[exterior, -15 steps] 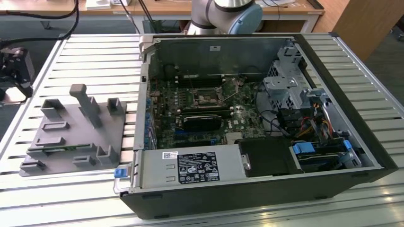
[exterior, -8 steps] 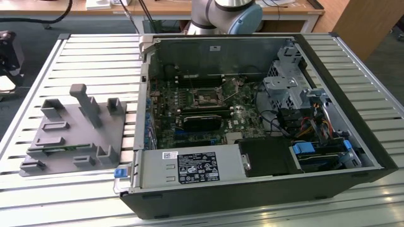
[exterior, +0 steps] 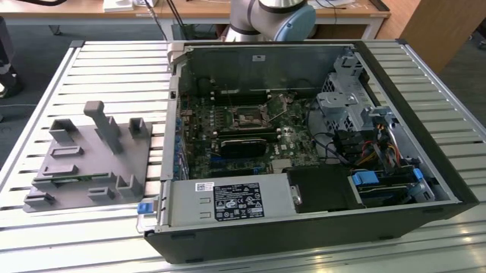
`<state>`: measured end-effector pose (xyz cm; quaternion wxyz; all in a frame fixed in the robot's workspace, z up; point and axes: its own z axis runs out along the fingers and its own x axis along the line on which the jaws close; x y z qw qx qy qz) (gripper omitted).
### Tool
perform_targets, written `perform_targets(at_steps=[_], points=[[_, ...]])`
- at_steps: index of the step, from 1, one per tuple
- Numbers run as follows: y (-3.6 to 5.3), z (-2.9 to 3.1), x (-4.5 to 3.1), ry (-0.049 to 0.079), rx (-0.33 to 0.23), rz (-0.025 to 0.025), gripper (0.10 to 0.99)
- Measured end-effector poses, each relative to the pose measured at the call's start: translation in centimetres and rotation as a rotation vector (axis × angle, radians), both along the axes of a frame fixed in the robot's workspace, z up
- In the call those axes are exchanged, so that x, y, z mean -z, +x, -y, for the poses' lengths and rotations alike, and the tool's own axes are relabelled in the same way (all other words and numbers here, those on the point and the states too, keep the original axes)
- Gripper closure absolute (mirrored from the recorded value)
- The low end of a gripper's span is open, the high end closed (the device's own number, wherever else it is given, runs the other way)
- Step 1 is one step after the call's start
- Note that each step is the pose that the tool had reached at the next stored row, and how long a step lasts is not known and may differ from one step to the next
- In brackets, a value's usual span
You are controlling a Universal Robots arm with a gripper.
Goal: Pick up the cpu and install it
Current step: 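Pick up the cpu and move it towards the insertion slot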
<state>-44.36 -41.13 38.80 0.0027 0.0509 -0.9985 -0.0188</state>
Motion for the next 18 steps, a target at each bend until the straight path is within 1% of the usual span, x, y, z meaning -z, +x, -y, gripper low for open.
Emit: perform_targets(at_steps=[2,4,14,15,18], points=[[0.04,-0.01,0.0,0.0,0.0,-0.0001,0.557],[0.27,-0.01,-0.01,0.0,0.0,-0.0018,0.557],[2.71,0.0,0.11,0.0,0.0,-0.0205,0.557],[2.88,0.02,0.12,0.0,0.0,-0.0215,0.557],[3.23,0.11,0.15,0.0,0.001,-0.0219,0.557]])
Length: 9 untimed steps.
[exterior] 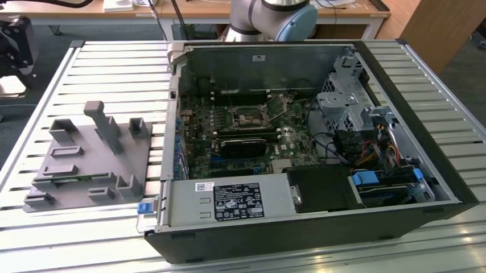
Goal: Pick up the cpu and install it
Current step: 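Pick up the cpu and move it towards the insertion slot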
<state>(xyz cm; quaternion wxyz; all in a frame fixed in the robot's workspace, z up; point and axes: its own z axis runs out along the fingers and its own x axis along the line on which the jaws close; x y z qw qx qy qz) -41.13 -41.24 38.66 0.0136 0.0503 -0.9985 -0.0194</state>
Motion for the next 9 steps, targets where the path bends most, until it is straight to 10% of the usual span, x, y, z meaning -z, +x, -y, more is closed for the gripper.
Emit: perform_targets(at_steps=[9], points=[[3.11,0.15,0.1,0.001,0.0,-0.0001,0.557]])
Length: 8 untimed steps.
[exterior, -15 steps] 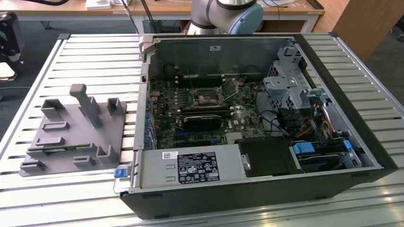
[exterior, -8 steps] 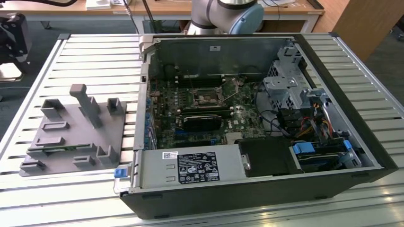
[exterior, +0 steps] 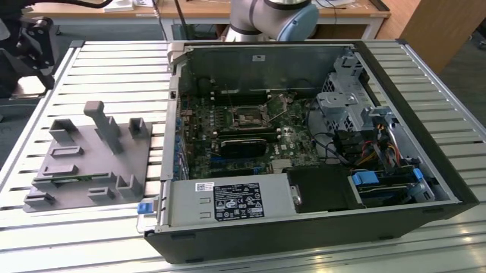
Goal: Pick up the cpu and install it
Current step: 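Pick up the cpu and move it towards the insertion slot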
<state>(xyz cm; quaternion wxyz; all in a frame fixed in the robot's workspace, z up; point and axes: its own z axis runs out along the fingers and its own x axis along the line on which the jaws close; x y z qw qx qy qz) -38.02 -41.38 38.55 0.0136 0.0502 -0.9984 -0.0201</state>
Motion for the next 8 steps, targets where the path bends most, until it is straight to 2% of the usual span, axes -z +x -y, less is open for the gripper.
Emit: perform_targets(at_steps=[8], points=[[3.47,-0.23,0.04,0.0,0.0,0.0,0.557]])
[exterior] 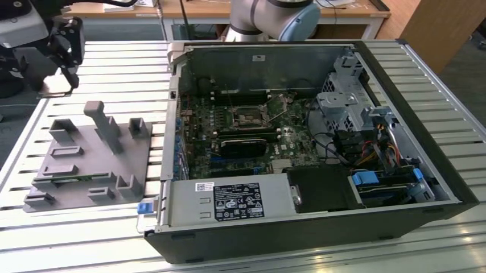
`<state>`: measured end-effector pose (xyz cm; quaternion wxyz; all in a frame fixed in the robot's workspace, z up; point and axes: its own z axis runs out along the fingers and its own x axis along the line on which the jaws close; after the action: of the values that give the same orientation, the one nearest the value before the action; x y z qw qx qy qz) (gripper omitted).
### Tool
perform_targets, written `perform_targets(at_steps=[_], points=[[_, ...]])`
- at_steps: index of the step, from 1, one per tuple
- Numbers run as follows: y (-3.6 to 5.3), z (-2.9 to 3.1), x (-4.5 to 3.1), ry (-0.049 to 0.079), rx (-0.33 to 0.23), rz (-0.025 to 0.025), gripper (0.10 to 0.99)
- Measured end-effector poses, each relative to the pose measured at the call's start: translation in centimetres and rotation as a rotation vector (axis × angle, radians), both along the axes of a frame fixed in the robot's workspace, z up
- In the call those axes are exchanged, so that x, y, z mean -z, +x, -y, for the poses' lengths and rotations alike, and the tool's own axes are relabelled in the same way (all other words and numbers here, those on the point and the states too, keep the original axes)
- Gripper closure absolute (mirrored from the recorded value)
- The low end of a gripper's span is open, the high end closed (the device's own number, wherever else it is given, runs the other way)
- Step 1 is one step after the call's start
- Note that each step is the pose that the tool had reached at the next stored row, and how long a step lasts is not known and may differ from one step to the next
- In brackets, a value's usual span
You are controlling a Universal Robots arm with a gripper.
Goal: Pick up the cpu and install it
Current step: 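Pick up the cpu and move it towards the insertion slot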
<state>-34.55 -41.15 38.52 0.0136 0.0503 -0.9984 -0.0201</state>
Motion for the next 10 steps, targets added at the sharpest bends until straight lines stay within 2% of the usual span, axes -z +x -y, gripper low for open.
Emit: perform_targets(at_steps=[10], points=[[3.64,-0.83,0.02,0.002,0.0,-0.0001,0.557]])
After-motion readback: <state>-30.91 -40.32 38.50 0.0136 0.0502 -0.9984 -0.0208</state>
